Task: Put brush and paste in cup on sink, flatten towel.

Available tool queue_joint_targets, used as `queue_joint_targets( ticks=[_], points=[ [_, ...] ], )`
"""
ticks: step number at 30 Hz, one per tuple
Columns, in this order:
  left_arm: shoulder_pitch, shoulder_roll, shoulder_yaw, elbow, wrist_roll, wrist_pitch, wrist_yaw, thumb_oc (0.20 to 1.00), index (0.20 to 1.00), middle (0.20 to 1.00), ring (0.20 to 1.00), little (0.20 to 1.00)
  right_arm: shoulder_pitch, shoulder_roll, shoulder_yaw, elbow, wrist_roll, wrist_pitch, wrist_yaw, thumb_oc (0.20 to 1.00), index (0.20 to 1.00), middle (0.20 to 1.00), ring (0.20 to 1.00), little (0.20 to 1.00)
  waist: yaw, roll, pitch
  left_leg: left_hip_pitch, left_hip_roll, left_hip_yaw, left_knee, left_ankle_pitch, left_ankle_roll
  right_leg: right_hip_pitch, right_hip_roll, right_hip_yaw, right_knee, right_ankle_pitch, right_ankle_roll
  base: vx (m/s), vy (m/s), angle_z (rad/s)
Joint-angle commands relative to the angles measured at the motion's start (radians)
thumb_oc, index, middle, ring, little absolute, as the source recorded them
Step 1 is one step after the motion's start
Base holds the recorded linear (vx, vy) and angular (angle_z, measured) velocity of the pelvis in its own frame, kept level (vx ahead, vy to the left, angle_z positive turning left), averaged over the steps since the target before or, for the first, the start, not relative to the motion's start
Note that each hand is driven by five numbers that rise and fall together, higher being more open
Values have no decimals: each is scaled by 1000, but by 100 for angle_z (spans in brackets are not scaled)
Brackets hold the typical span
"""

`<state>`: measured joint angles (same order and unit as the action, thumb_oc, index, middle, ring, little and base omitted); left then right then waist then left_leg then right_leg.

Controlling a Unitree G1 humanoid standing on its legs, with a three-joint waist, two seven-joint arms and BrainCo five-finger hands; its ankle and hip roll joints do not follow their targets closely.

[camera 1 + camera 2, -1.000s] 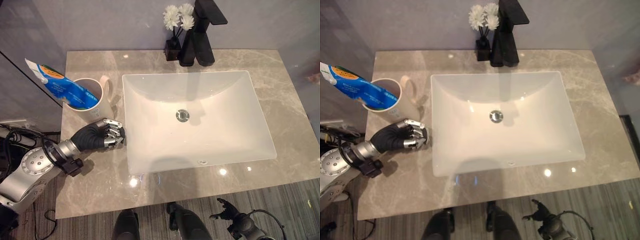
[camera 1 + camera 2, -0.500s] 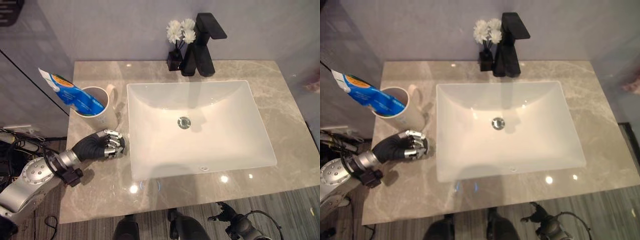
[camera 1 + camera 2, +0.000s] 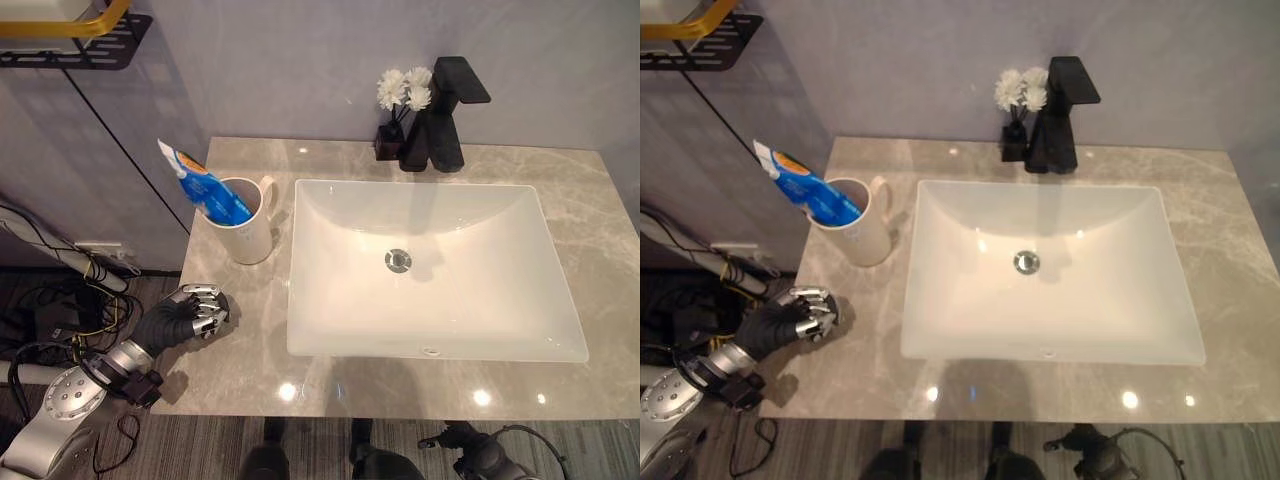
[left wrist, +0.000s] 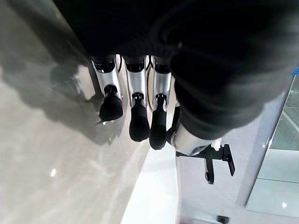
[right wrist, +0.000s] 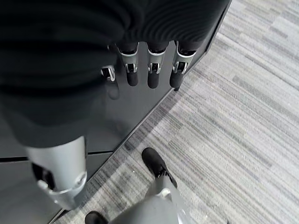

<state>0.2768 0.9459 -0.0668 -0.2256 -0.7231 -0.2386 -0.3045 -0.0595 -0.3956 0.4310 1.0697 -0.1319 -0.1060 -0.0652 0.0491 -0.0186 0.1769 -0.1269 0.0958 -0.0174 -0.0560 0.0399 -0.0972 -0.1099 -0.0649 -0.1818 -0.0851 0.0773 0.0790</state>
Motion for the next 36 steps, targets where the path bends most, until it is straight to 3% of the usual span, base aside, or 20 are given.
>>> queue_joint_targets(
  ticks=[1,12,19,27,36],
  points=[
    [-26,-38,-25,44,70,-17,39,200,200,200,200,200,-30,-19,-22,-21,21,-19,-33,1000,1000,1000,1000,1000,4,-56,14,-21,-2,-5,70,-25,18,-22,-54,51,128,-46,59,-10,-50,2],
    [-148,-128,-102,108,142,-37,100,200,200,200,200,200,-48,-5,-14,-31,37,-19,-46,1000,1000,1000,1000,1000,-22,-70,43,-66,19,-15,195,-79,7,-90,-31,60,285,-114,53,-7,-29,3],
    [-177,-184,-92,143,183,-52,146,200,200,200,200,200,-36,3,-21,-44,42,-19,-49,1000,1000,1000,1000,1000,-33,-72,44,-72,29,-21,235,-105,4,-117,-28,60,357,-143,51,7,-9,1],
    [-217,-242,-92,188,213,-66,194,200,200,200,200,200,-27,11,-25,-42,39,-19,-55,1000,1000,1000,1000,1000,-47,-77,42,-71,34,-18,260,-125,2,-121,-28,60,384,-158,48,19,-4,1],
    [-297,-295,-105,234,218,-76,240,200,200,200,200,200,-29,22,-9,-34,36,-12,-62,1000,1000,1000,1000,1000,-63,-83,24,-42,43,7,184,-98,5,-111,-19,70,327,-137,48,39,-4,-1]
  ],
)
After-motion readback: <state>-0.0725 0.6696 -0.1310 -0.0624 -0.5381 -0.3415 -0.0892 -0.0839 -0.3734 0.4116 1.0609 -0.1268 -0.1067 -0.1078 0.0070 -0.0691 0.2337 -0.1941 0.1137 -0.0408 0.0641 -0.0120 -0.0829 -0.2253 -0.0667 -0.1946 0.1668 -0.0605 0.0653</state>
